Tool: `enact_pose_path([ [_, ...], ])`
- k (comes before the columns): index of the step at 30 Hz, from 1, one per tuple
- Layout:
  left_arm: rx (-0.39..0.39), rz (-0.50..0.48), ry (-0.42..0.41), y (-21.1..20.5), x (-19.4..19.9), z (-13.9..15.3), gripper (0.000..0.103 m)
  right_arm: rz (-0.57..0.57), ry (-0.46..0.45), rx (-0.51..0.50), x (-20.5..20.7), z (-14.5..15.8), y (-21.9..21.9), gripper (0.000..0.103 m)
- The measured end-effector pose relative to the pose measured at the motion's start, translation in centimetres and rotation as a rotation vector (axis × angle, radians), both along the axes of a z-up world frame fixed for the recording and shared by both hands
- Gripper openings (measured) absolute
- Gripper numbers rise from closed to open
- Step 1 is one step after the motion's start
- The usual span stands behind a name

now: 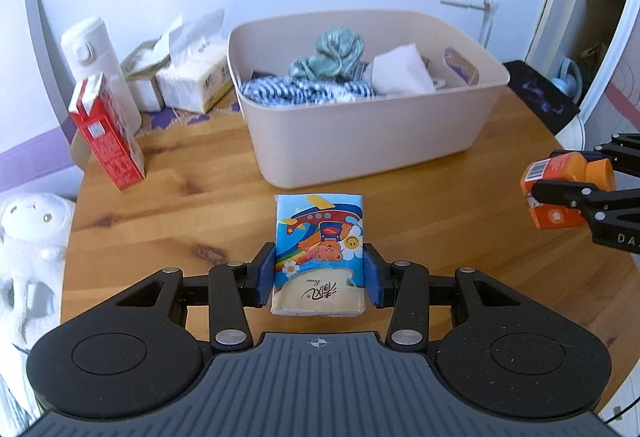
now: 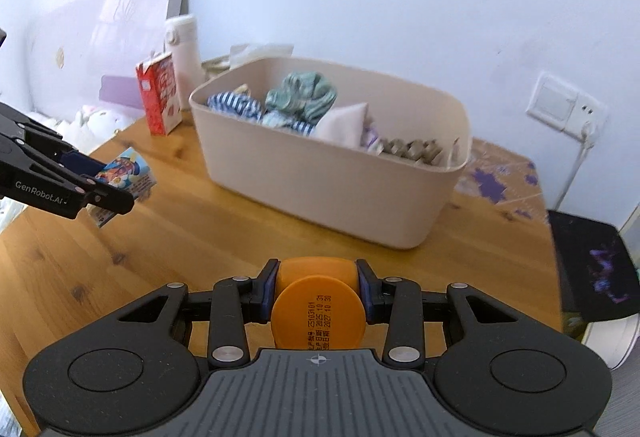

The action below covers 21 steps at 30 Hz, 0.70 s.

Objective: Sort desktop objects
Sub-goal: 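Carry the tissue pack and orange bottle up over the beige basket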

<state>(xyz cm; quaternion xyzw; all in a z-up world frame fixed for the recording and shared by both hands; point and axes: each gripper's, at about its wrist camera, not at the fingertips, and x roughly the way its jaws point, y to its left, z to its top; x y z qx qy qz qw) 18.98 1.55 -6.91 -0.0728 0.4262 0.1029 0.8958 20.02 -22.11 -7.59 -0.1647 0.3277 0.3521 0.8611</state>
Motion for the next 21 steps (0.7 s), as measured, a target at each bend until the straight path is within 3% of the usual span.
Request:
enact_pose_path([
  [21,0.054,0.015,-0.140,3.1,5.4,6.4,0.045,-0.025,-0.140,0.024,6.1,6.3,0.3,0.037],
])
